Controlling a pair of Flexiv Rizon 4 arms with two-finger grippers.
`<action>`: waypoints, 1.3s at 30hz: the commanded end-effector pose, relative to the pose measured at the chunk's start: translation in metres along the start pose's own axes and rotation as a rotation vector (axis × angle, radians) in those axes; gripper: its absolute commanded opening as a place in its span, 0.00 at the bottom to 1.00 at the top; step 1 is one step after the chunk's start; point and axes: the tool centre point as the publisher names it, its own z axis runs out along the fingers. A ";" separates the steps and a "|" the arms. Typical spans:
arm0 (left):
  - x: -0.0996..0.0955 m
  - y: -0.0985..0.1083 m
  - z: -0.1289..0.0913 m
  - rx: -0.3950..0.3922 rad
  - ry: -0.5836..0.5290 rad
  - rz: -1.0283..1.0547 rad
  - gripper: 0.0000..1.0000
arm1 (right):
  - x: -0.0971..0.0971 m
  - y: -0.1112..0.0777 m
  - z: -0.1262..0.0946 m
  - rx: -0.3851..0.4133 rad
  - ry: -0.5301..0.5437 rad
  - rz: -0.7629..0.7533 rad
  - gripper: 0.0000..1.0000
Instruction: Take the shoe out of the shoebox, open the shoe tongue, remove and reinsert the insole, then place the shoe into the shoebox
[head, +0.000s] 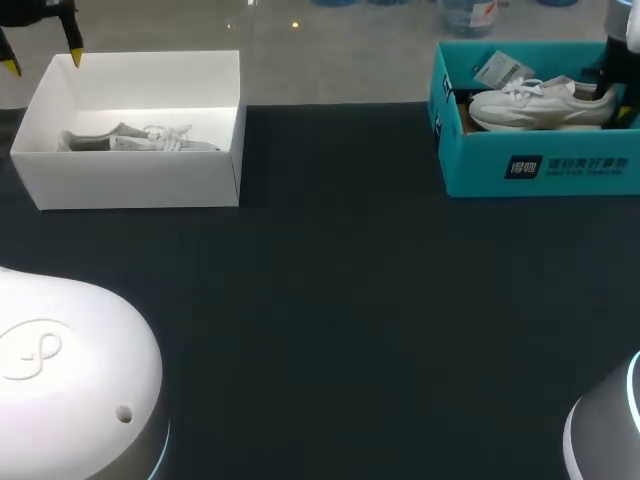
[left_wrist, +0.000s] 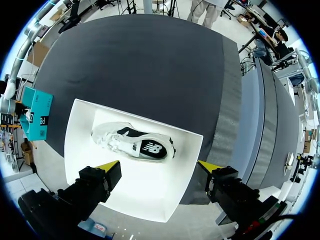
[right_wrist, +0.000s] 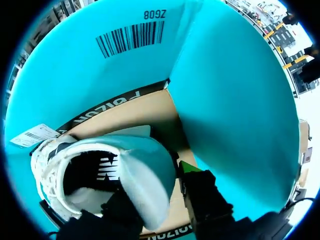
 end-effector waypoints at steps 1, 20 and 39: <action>0.000 0.000 -0.001 0.001 0.003 0.000 1.00 | 0.007 0.008 0.002 0.147 -0.026 0.012 0.00; 0.000 0.000 -0.001 0.001 0.003 0.000 1.00 | -0.012 0.002 -0.072 0.156 -0.064 0.045 0.00; 0.000 0.000 -0.001 0.001 0.003 0.000 1.00 | -0.018 0.003 -0.164 -0.031 -0.085 -0.033 0.00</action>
